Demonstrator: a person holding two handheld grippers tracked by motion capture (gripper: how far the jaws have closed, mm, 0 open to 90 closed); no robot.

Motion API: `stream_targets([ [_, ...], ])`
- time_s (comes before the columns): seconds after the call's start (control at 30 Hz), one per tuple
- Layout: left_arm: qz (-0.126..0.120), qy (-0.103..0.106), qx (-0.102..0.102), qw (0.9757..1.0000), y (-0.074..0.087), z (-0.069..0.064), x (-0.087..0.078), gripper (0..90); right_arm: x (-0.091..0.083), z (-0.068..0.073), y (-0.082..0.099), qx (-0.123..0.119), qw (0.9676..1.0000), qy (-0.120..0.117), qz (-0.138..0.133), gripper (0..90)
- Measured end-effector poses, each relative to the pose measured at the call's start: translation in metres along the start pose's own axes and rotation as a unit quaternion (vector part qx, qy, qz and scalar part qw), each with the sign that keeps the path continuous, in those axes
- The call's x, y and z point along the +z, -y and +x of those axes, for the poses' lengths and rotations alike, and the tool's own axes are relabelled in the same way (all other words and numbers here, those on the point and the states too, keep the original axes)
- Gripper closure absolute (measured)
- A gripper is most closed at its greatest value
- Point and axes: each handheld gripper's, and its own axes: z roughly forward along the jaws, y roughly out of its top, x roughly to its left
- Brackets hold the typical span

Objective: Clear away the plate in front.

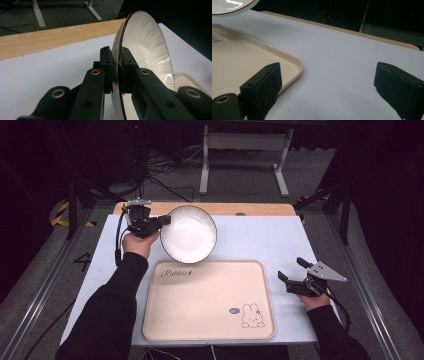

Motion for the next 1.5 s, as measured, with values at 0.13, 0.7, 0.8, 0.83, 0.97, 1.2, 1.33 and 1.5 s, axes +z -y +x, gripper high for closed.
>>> stream_targets([
  [0.13,0.001,0.009,0.011,0.9999,0.001,-0.012,-0.006,83.4,0.0,0.0,0.0,-0.002,1.0,0.002,0.001,8.3],
  [0.7,0.033,0.045,0.076,0.9955,0.016,-0.052,-0.03,83.0,0.0,0.001,0.0,-0.006,1.0,0.001,0.001,8.3],
  [0.8,0.034,0.049,0.083,0.9948,0.017,-0.058,-0.033,83.0,0.0,0.001,0.0,-0.006,1.0,0.001,0.001,8.3],
  [0.83,0.034,0.051,0.088,0.9942,0.018,-0.061,-0.034,83.0,0.0,0.001,0.0,-0.006,1.0,0.001,0.001,8.3],
  [0.97,0.038,0.064,0.115,0.9906,0.022,-0.071,-0.039,82.8,0.0,0.001,0.0,-0.006,1.0,0.001,0.001,8.3],
  [1.2,0.041,0.085,0.13,0.987,0.029,-0.083,-0.041,82.8,0.0,0.001,0.0,-0.005,1.0,0.0,0.002,8.3],
  [1.33,0.038,0.095,0.133,0.9858,0.032,-0.091,-0.041,82.8,0.0,0.001,0.0,-0.008,1.0,-0.001,0.002,8.3],
  [1.5,0.048,0.114,0.152,0.9806,0.036,-0.1,-0.037,82.8,0.0,0.001,0.0,-0.008,1.0,-0.002,0.002,8.3],
])
